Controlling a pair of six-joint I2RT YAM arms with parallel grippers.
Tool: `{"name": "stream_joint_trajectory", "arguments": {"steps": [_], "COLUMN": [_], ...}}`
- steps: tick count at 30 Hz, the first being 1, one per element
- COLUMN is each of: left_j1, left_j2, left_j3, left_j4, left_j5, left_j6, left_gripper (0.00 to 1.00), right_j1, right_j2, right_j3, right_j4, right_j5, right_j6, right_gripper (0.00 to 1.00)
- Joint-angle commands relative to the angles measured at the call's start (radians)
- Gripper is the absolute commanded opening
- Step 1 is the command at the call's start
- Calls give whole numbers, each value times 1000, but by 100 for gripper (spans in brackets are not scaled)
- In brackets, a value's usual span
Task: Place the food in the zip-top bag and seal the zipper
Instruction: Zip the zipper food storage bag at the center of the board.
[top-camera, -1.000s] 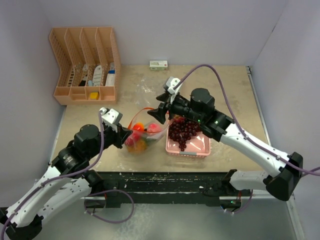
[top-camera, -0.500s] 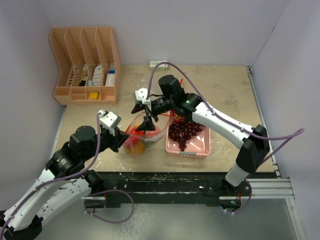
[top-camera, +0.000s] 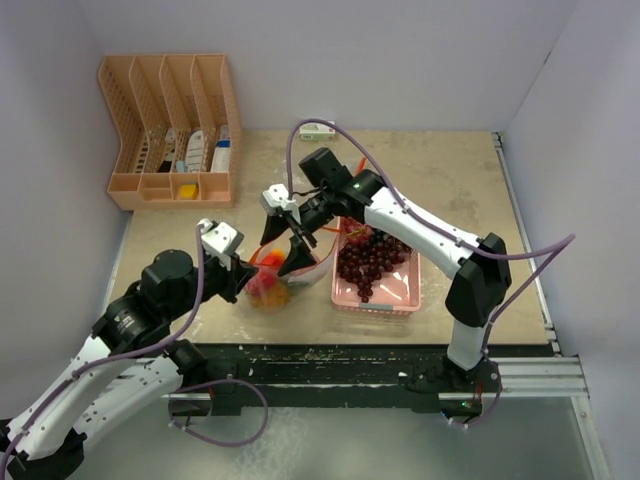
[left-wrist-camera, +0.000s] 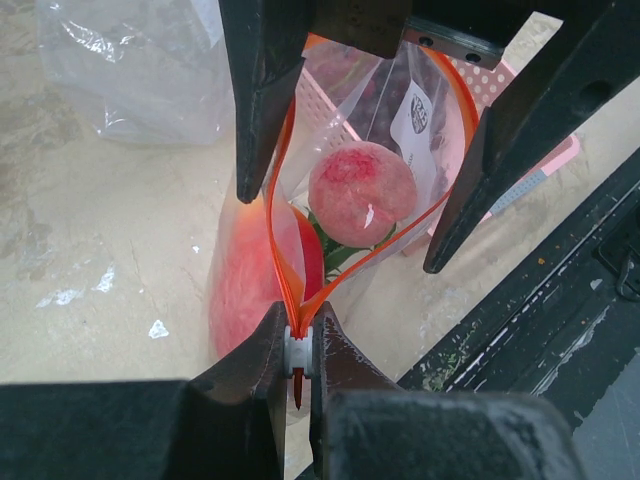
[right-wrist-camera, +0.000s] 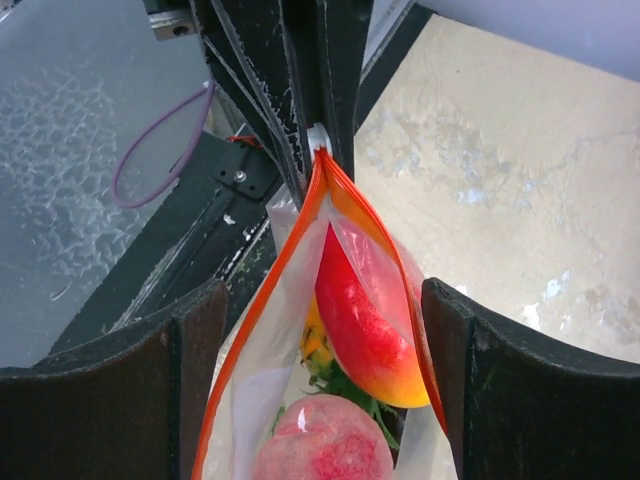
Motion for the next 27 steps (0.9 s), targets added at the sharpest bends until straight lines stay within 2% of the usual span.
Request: {"name": "stream_joint_trajectory", "arguments": {"steps": [1, 3, 5, 10, 14, 17, 20, 26, 27], "left_j1": [5, 7, 5, 6, 6, 6, 6, 6, 5], "left_j2": [11, 14, 19, 28, 28, 31, 33, 20, 12], "left_j3": [59, 56, 55, 66, 69, 72, 78, 70, 63], "left_j4": [52, 62, 67, 73, 89, 97, 97, 102, 105], "left_j5": [-41, -37, -35, -42, -60, -76, -79, -77, -78], "left_j6": [14, 14, 15, 9, 0, -1, 1, 0, 0], "left_gripper": [0, 0, 0, 0, 0, 0, 0, 0, 0], "right_j1": [7, 17, 22, 36, 76, 89, 90, 87, 85], "right_j2": [-73, -118, -141, -122, -120, -119, -132, -145, -148], "right_j3": [-51, -135, -185, -169, -203, -214, -231, -240, -240], "right_j4": [195, 377, 454, 392, 413, 404, 401, 439, 449], "right_j5": [48, 138, 172, 208, 299, 306, 328, 410, 428], "right_j6": [172, 307, 373, 320, 330, 328, 340, 439, 460], "right_gripper": [80, 82, 81, 74, 72, 69, 52, 1, 0]}}
